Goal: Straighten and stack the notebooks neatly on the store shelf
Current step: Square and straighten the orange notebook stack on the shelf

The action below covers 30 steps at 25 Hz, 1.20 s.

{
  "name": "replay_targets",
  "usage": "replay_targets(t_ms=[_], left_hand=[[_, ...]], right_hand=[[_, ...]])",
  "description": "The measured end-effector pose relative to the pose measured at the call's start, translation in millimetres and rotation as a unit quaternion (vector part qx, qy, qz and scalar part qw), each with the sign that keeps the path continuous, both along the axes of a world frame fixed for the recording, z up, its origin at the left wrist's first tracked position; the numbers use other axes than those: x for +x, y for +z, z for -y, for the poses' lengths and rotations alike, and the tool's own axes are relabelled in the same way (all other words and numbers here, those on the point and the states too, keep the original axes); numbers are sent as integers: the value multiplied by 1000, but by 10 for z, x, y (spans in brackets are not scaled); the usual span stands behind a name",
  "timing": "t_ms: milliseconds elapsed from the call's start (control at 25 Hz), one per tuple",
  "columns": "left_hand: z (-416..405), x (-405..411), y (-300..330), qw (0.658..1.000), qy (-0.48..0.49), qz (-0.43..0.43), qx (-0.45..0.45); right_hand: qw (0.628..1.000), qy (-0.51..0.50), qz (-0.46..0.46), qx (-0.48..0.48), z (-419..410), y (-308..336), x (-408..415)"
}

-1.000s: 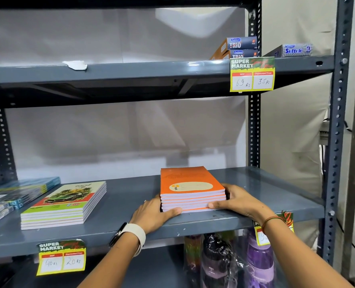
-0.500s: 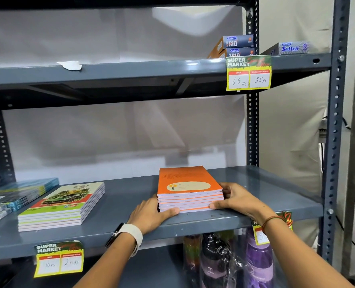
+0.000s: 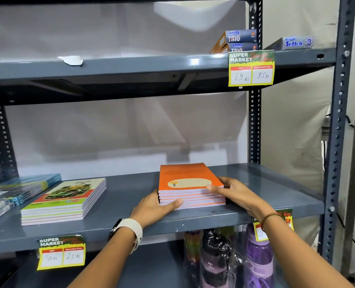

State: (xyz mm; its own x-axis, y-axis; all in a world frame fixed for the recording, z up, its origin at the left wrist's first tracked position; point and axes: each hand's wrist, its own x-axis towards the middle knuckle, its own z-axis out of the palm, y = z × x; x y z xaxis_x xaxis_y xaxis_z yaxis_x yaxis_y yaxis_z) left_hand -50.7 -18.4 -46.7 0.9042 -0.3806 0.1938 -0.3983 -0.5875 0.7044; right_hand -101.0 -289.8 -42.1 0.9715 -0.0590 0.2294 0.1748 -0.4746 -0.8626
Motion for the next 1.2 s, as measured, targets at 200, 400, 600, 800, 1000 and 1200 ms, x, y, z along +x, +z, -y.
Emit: replay_targets(t_ms=[200,400,600,800,1000,1200], left_hand=[[122,65,148,953,24,-148,-264],[236,239,99,942,11,-165,-292],[223,365,38,947,-15,-172,-271],[226,418,-29,943,-24,-178,-280],[164,655,55,909,-15,-253,-331],[315,1181,168,859,-26,-338,-384]], right_hand=[[983,-35,-69,166,-261,136,138],[978,-27,-72,192,-310,156,250],[977,-31,-75,199,-203,114,329],[975,-29,-94,199,-138,102,346],[938,25,-118,326,72,161,482],[894,30,-164,416,240,199,996]])
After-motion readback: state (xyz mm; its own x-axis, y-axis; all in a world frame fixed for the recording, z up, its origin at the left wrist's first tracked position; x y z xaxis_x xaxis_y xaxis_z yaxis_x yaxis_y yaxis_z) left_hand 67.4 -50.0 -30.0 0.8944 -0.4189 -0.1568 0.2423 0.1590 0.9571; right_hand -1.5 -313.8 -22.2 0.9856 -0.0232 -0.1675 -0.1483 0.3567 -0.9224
